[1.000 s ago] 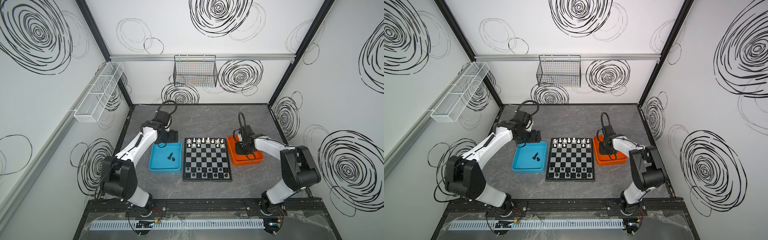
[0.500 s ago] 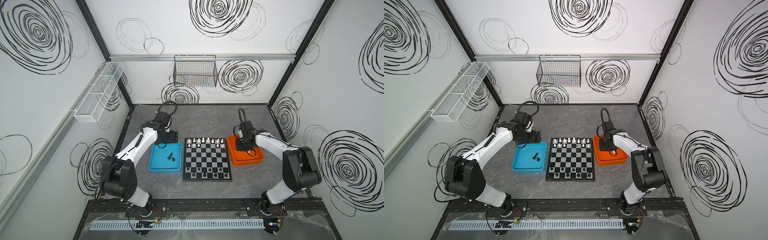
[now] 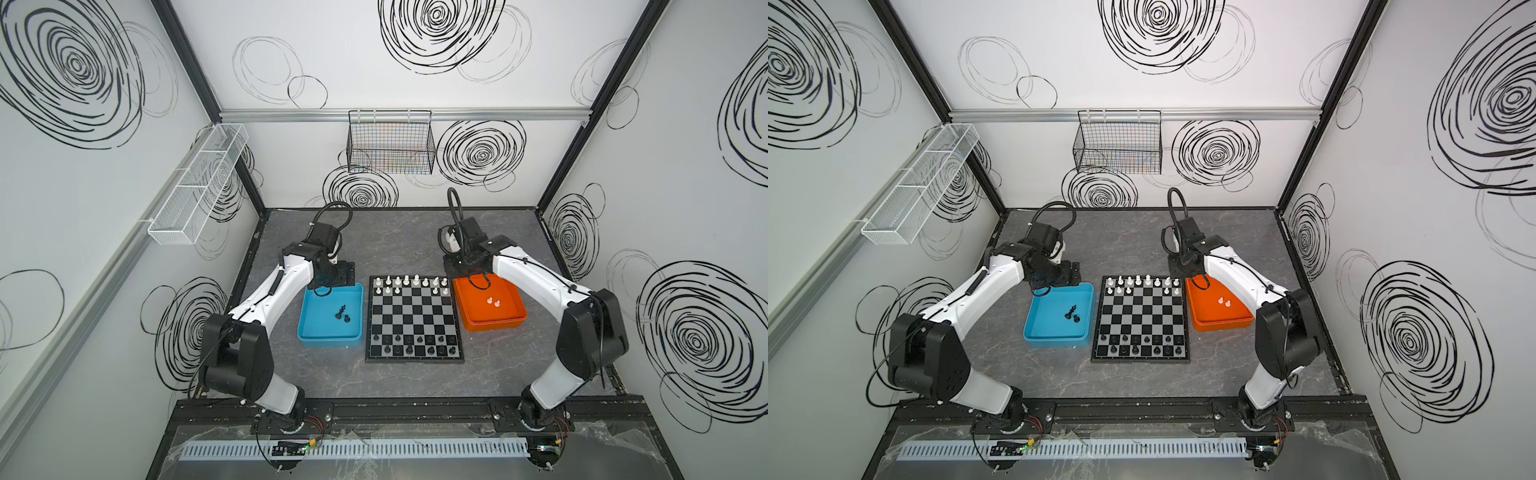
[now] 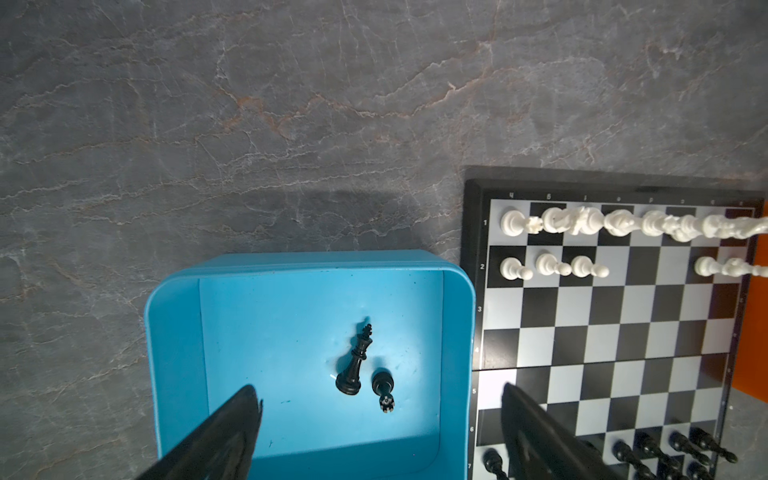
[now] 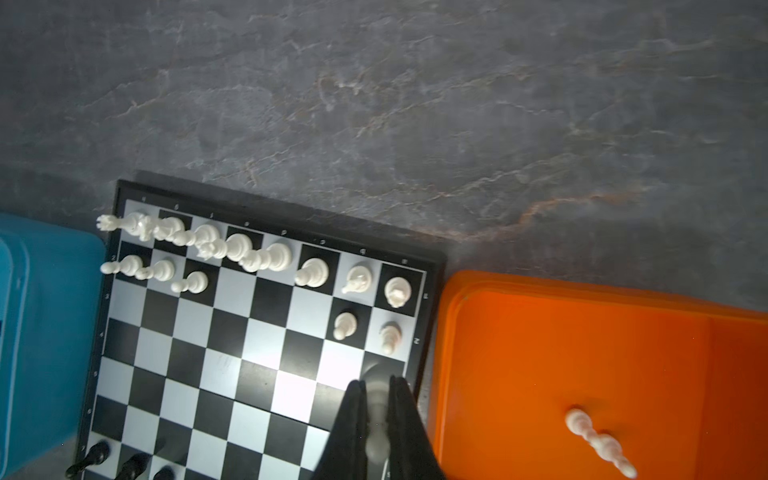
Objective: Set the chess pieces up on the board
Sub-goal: 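Close the right gripper on the white pawn and lift it toward the board, then lower the white pawn onto the board and open the right gripper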
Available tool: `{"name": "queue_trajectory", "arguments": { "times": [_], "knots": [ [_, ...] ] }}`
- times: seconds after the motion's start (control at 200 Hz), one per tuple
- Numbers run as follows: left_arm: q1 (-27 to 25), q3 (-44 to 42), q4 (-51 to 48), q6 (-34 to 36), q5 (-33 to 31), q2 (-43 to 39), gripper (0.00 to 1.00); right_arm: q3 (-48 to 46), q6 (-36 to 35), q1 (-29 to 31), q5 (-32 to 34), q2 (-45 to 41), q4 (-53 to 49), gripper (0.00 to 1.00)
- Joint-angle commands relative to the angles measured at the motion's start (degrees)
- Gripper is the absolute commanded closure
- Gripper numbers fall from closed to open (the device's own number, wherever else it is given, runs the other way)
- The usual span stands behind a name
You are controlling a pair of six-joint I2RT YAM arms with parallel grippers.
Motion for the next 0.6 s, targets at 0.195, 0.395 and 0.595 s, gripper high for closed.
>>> {"name": "queue_trajectory", "arguments": {
  "times": [0.195,0.395,0.595],
  "knots": [
    [2.09,-1.34,-0.17,1.71,0.14,-3.23,0.07,2.44,2.69,7.17,1.95,6.92,0.77,0.89],
    [3.13,-2.57,0.10,2.10,0.58,-3.89,0.06,2.82,2.96,7.67,2.13,9.22,2.01,0.89],
    [3.75,-3.42,0.35,2.28,0.71,-4.23,0.06,3.10,3.33,7.71,2.15,10.42,3.32,0.89]
  ]
}}
